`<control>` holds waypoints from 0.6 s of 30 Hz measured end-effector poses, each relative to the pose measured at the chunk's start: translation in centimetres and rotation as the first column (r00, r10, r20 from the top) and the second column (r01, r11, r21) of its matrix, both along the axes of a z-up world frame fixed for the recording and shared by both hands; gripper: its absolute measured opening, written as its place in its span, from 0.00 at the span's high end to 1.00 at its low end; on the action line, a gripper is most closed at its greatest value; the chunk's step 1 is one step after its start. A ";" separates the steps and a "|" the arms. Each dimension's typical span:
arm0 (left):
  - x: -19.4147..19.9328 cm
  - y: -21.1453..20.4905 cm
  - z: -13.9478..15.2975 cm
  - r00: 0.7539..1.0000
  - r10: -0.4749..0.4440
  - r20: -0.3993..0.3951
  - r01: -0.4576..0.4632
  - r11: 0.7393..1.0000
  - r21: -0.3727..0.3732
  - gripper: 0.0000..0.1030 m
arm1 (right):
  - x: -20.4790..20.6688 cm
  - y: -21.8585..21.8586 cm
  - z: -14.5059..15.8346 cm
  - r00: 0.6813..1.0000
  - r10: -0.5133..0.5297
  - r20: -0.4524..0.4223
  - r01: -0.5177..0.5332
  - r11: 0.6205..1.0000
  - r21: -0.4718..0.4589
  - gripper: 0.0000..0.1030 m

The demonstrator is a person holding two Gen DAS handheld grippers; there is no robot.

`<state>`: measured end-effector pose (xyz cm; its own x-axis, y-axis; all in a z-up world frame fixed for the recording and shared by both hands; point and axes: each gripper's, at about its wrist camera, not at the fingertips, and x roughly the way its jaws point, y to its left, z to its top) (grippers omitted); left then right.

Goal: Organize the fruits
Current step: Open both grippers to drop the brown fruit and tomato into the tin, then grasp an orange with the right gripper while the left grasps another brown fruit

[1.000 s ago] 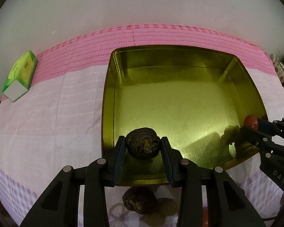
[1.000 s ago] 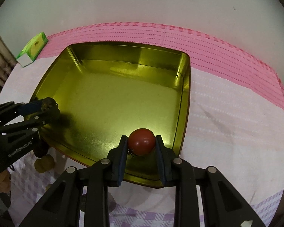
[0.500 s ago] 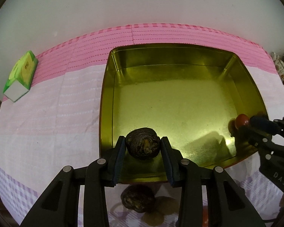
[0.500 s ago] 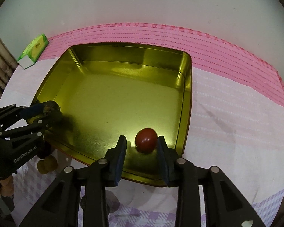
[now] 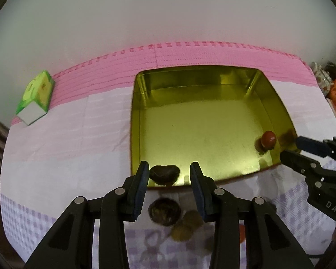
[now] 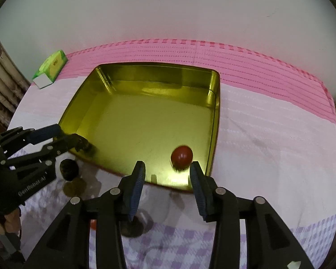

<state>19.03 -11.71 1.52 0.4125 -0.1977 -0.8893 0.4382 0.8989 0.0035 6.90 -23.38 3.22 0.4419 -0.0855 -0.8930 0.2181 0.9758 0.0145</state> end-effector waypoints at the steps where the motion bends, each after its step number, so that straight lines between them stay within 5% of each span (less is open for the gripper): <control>1: -0.5 0.2 0.3 1.000 0.000 0.002 0.000 1.000 -0.008 0.62 | -0.5 0.1 0.2 1.000 -0.001 0.004 0.001 1.000 0.007 0.62; 9: -5.0 2.9 0.3 1.000 0.014 0.000 -0.014 1.000 0.015 0.62 | -5.6 1.6 0.4 1.000 0.018 -0.005 -0.018 0.999 0.028 0.62; 18: -8.5 6.1 -2.9 0.996 0.069 -0.060 -0.067 0.997 0.042 0.62 | -9.6 3.1 -1.3 0.999 0.021 -0.038 -0.018 0.998 0.065 0.62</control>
<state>10.51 -5.60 -1.35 0.3679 -0.1348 -0.9200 0.3765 0.9263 0.0148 -2.65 -20.25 1.88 0.4077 -0.0188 -0.9129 0.2009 0.9771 0.0696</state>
